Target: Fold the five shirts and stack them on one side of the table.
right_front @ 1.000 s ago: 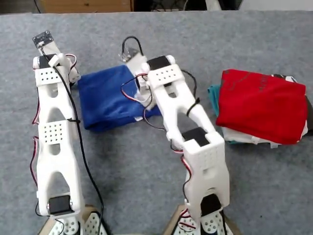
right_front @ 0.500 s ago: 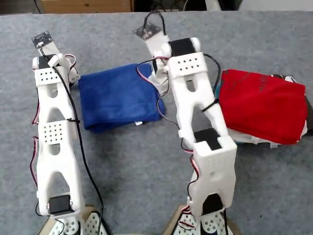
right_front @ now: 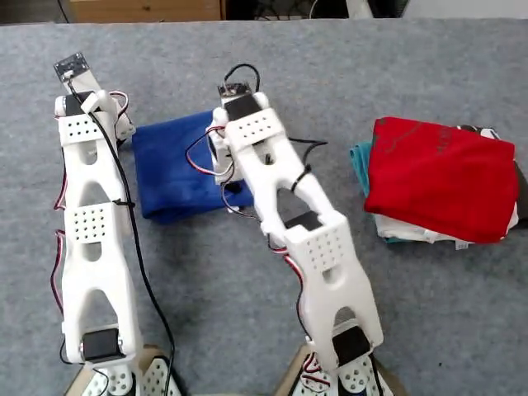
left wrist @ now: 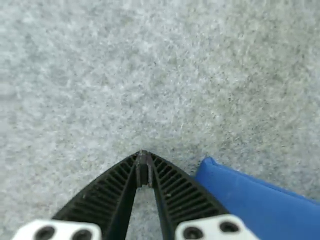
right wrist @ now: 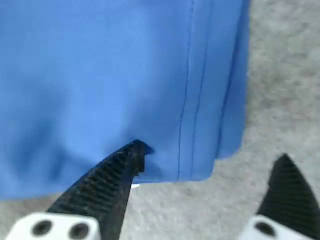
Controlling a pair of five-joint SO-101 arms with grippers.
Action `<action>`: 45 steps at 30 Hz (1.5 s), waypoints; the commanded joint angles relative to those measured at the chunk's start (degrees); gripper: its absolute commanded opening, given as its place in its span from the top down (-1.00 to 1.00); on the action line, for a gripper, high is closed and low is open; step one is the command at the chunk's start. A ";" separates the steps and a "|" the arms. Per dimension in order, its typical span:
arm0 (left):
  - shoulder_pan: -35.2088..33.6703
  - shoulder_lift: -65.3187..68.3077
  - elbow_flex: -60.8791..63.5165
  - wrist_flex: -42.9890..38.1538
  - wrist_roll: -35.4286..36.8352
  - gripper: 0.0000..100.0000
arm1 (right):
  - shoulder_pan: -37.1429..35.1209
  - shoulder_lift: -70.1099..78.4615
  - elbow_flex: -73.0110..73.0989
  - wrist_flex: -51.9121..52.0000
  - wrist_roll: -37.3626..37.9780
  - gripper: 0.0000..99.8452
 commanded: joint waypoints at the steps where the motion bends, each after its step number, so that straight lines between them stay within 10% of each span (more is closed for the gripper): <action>1: -0.75 -2.55 -2.51 -0.97 0.18 0.94 | -0.79 2.68 -8.04 -0.09 -1.85 0.17; 21: -0.75 -2.64 -2.51 -1.14 0.18 0.94 | -4.75 4.79 -24.13 6.51 -3.78 0.47; 31: -2.77 -2.55 -2.51 -2.99 0.18 0.94 | -2.46 16.22 -22.90 6.51 -13.19 0.12; 45: -4.35 -2.81 -2.59 -3.25 0.18 0.94 | -1.85 16.66 -22.64 6.42 -0.44 0.42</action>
